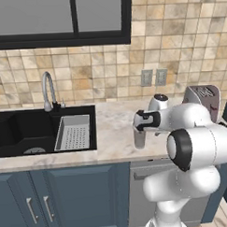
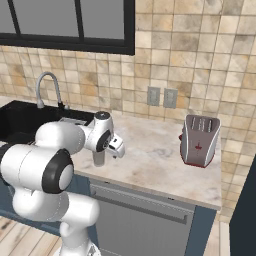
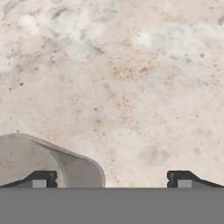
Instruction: Move the glass cup from next to the sink to the open cabinet. Then, move the bowl with the eggplant to the fridge to clear the area for faucet cleaning.
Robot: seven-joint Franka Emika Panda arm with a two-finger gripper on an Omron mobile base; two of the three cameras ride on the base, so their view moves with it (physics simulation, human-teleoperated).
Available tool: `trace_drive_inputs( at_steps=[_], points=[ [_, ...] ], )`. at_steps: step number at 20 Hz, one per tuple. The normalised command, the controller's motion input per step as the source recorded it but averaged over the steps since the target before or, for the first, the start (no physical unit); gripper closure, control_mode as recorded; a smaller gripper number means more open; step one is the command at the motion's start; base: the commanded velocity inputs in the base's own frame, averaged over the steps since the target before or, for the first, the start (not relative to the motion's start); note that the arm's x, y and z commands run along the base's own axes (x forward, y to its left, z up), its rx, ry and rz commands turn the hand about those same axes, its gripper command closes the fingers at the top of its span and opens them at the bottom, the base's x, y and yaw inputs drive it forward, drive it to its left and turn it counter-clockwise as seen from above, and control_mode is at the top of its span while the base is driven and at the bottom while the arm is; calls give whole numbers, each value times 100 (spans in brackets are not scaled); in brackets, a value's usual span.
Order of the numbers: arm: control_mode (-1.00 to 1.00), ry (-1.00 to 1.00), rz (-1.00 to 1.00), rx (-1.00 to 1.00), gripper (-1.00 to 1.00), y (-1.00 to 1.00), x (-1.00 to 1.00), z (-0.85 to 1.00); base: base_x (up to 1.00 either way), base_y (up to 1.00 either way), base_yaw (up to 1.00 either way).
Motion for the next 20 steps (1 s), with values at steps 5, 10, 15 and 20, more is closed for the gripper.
trace_drive_inputs(
  at_steps=[5, 10, 15, 20],
  points=[
    [-100, 3, 0, 3, -100, 0, 10, 0, 0, 0, 0],
    [-100, 0, 0, 1, -100, 0, -13, 3, 0, 0, 0],
    [-100, 0, 0, 0, -100, 0, -3, 1, 0, 0, 0],
    [-100, 0, 0, 0, -100, 0, 32, -11, 0, 0, 0]
  ],
)
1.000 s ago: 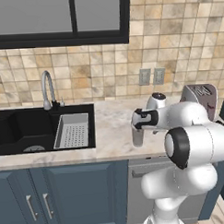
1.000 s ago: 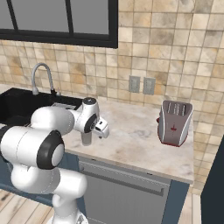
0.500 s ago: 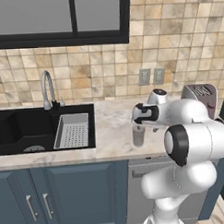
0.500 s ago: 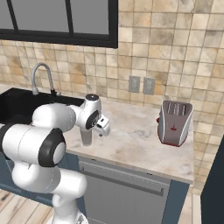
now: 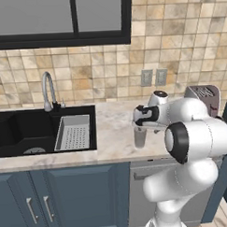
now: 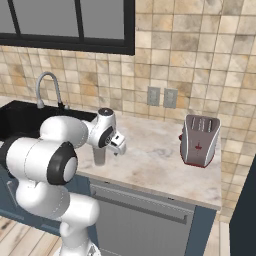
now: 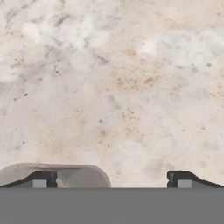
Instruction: Move the glass cup from next to the sink to the open cabinet. Then, move the bowl with the eggplant to the fridge to clear the area for faucet cleaning.
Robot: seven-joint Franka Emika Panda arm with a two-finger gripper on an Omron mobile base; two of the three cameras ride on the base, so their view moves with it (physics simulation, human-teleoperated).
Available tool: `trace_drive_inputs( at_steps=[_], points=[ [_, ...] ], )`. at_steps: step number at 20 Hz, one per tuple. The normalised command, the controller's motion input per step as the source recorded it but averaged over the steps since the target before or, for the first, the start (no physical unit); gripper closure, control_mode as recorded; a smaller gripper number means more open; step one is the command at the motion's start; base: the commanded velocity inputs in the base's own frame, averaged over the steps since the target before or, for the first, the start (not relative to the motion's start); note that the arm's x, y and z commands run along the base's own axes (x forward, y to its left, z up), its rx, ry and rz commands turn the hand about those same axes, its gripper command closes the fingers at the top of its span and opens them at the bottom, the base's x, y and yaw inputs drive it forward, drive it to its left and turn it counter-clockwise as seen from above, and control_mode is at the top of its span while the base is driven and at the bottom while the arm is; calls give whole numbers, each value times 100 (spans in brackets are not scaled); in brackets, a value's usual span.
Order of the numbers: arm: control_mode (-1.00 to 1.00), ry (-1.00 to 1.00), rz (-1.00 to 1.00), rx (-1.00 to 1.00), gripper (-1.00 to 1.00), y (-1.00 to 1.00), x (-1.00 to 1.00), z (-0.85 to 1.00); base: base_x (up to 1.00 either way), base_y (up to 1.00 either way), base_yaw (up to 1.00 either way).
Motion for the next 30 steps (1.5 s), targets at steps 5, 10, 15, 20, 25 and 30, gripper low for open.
trace_drive_inputs(
  at_steps=[5, 10, 15, 20, 25, 30],
  points=[
    [-100, 2, 0, 0, 100, 0, 2, -45, 0, 0, 0],
    [-100, 1, 0, 4, 100, 1, 10, -20, 0, 0, 0],
    [-100, 0, 0, 0, 100, 0, 0, 0, 0, 0, 0],
    [-100, -3, 0, 0, 100, 4, 0, 47, 0, 0, 0],
    [-100, -20, -3, -3, 100, 16, -12, 100, 0, 0, 0],
    [-100, -26, -8, -4, 100, 4, -59, 80, 0, 0, 0]
  ],
)
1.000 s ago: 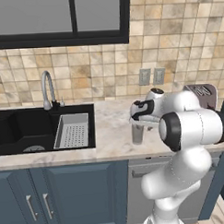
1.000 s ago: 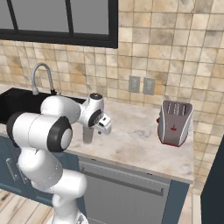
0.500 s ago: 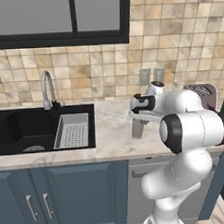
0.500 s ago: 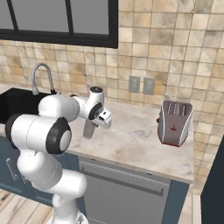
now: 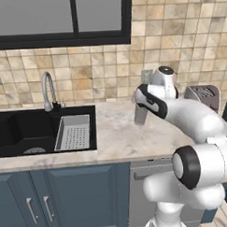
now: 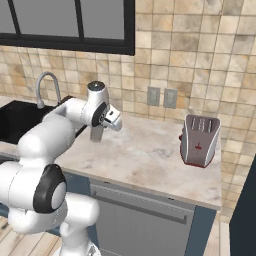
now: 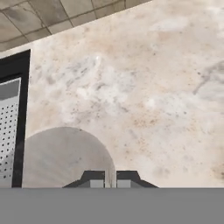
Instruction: Move the glass cup from next to the sink to the open cabinet. Then, move the bowl with the eggplant to the fridge to clear the area for faucet cleaning.
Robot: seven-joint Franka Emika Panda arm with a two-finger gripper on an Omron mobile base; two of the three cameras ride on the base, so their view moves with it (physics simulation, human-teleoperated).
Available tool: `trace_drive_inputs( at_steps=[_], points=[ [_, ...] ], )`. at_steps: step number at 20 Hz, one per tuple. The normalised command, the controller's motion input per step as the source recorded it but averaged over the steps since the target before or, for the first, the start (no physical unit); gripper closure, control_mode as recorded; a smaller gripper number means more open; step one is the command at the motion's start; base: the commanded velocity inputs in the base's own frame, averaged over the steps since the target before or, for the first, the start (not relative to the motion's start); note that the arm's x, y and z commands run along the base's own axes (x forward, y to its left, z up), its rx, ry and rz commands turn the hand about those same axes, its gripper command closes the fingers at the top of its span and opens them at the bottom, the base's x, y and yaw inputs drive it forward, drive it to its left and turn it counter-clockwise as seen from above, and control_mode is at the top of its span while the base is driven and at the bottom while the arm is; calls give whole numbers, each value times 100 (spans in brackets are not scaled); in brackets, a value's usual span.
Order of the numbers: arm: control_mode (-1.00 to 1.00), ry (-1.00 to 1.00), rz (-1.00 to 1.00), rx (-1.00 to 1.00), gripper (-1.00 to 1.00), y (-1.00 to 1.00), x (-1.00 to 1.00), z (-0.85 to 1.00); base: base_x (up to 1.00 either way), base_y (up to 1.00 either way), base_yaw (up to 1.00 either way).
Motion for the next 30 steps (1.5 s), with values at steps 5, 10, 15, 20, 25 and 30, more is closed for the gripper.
trace_drive_inputs(
  at_steps=[5, 10, 15, 20, 25, 30],
  points=[
    [100, -3, -11, 0, 100, 0, -20, 1, -49, 14, -73],
    [100, 0, 0, 0, 100, 0, 0, 0, -39, 16, -99],
    [100, 0, 0, 0, 100, 0, 0, 0, -37, 14, -100],
    [100, 0, 0, 0, 100, 0, 0, 0, -29, 7, -100],
    [100, 0, 0, 0, 100, 0, 0, 0, -28, 6, -100],
    [100, 0, 0, 0, 100, 0, 0, 0, -28, 6, -100]
  ],
)
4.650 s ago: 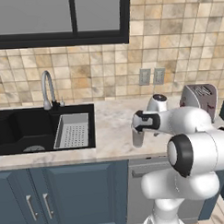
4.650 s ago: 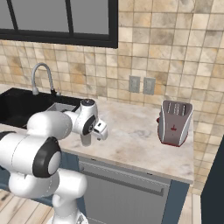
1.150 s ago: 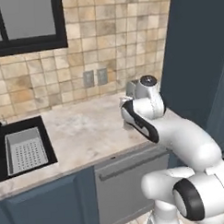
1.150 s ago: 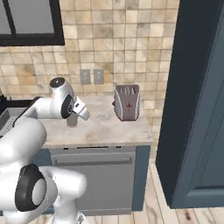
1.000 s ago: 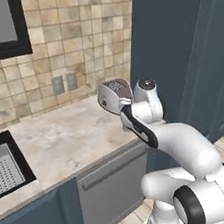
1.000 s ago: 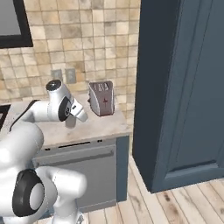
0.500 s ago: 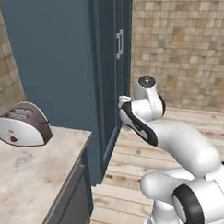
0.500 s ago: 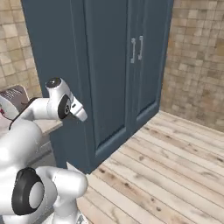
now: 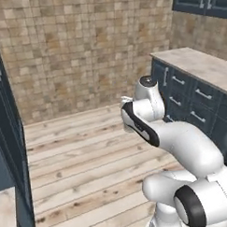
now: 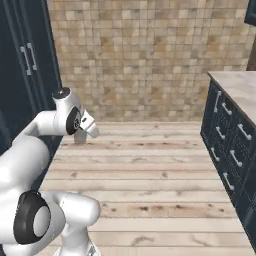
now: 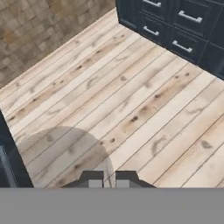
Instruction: Move the glass cup from next to the sink to the open cabinet. Then, move the bowl with the eggplant to the fridge to clear the area for faucet cleaning.
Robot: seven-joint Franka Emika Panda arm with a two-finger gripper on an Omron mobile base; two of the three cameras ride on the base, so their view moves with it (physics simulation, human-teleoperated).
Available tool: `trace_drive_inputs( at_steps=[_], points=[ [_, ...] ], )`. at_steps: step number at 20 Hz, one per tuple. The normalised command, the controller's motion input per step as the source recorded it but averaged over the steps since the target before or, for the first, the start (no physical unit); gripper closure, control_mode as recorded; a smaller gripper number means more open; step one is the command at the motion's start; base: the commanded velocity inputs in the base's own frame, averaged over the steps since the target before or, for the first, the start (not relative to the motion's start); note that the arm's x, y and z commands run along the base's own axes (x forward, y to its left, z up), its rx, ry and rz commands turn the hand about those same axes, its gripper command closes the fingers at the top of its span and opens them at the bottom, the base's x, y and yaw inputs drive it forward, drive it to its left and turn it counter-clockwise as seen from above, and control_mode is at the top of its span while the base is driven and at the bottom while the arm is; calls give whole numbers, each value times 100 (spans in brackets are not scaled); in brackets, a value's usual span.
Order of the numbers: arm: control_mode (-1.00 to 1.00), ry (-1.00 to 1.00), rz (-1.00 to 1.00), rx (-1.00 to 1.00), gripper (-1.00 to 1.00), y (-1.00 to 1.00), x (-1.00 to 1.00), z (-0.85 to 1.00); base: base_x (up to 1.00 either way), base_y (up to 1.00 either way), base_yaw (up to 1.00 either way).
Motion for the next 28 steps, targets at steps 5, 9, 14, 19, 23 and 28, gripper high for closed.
trace_drive_inputs(
  at_steps=[5, 9, 14, 19, 23, 28],
  points=[
    [100, 0, 0, 0, 100, 0, 0, 0, -27, 8, -100],
    [100, 0, 0, 0, 100, 0, 0, 0, -24, 1, -97],
    [100, 0, 0, 0, 100, 0, 0, 0, -5, -1, -82],
    [100, 0, 0, 0, 100, 0, 0, 0, 0, -9, -51],
    [100, 0, 0, 0, 100, 0, 0, 0, 12, -5, -8],
    [100, 0, 0, 0, 100, 0, 0, 0, 0, -93, -6]
  ],
)
